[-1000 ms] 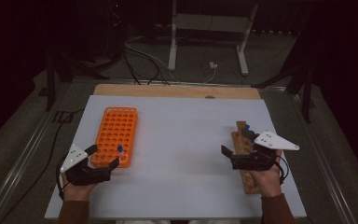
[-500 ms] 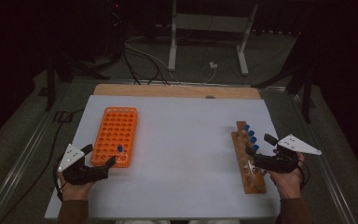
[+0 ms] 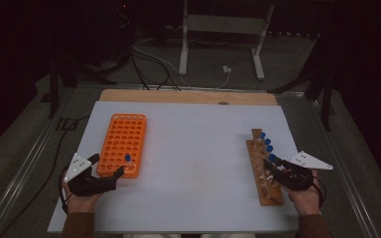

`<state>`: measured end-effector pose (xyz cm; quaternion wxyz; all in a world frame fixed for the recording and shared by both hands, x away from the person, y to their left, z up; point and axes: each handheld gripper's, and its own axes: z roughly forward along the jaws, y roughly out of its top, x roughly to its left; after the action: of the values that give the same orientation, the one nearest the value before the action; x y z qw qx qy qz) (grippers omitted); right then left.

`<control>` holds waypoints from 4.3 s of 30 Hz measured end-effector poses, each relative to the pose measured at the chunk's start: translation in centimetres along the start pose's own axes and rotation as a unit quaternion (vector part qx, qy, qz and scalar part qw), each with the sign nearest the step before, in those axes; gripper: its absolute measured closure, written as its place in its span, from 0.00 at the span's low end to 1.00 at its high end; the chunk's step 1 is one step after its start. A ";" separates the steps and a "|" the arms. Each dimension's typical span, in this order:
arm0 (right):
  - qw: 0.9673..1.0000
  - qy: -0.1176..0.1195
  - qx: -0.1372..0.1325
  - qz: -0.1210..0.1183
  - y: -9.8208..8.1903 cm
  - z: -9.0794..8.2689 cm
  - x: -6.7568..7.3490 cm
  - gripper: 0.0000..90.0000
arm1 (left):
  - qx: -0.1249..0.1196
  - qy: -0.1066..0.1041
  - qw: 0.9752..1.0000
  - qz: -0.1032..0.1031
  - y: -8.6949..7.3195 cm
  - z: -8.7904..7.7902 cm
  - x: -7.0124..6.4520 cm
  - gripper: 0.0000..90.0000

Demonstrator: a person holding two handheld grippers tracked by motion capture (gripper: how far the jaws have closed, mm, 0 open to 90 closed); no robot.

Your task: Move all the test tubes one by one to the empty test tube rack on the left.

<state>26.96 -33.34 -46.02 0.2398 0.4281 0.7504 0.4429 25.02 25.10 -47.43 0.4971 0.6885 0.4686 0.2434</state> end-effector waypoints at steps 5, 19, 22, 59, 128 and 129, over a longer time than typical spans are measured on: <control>1.000 -0.007 0.003 -0.005 -0.2 0.2 0.1 0.83 | 0.001 0.000 1.000 -0.001 0.0 0.0 0.0 0.01; 1.000 -0.012 -0.009 -0.009 0.7 -0.3 0.2 0.86 | 0.003 -0.001 1.000 0.000 0.0 0.1 -0.1 0.01; 1.000 -0.008 -0.016 -0.009 1.1 -0.7 0.4 0.86 | 0.003 0.001 1.000 0.003 0.0 0.0 -0.1 0.01; 0.997 0.026 -0.054 -0.047 7.2 -1.7 3.3 0.86 | -0.004 -0.008 0.999 0.033 2.6 -0.6 -2.5 0.03; 0.973 0.208 -0.035 -0.093 11.3 8.1 17.8 0.86 | 0.015 -0.188 0.970 0.151 5.8 7.2 -13.8 0.86; 0.973 0.210 -0.034 -0.093 11.3 8.1 17.8 0.85 | 0.015 -0.189 0.970 0.152 5.8 7.2 -13.8 0.86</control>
<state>28.61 -11.70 -39.83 0.1313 0.2458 0.8049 0.5240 27.01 9.16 -43.13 0.5234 0.7925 0.2595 0.1751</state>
